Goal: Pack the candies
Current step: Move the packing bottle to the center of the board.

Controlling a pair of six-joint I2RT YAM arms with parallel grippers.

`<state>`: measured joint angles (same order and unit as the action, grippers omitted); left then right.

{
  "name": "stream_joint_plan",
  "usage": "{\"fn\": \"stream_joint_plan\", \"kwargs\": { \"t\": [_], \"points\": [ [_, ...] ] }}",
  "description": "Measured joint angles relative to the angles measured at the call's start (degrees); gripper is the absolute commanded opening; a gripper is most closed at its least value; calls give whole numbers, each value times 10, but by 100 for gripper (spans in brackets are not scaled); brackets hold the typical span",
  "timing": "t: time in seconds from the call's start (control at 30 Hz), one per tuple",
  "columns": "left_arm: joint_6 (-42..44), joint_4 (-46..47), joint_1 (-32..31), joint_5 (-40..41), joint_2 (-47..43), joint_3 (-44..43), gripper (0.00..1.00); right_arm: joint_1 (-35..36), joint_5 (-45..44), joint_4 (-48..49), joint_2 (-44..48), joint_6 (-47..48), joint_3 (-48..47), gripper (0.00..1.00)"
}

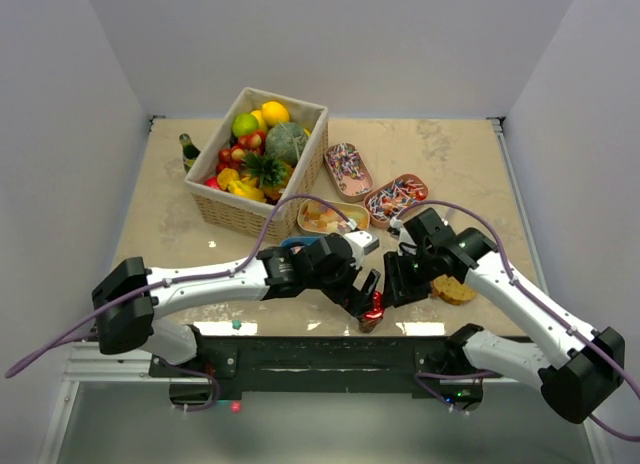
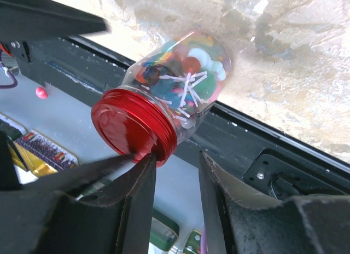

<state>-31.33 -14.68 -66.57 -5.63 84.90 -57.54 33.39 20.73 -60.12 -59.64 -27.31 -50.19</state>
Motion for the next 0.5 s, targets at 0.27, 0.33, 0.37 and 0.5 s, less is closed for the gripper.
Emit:
{"fn": "stream_joint_plan", "kwargs": {
  "t": [0.27,0.33,0.37,0.5],
  "points": [
    [22,-42,-1,80,-140,58,100,0,-9,27,-12,-9,-4,41],
    [17,-29,-8,85,-180,97,100,0,-11,40,-18,-16,-6,41],
    [13,-22,-12,87,-191,113,100,0,-11,51,-22,-21,-6,41],
    [-14,22,-46,93,-209,193,99,0,-11,100,-43,-42,-9,41]
  ]
}}
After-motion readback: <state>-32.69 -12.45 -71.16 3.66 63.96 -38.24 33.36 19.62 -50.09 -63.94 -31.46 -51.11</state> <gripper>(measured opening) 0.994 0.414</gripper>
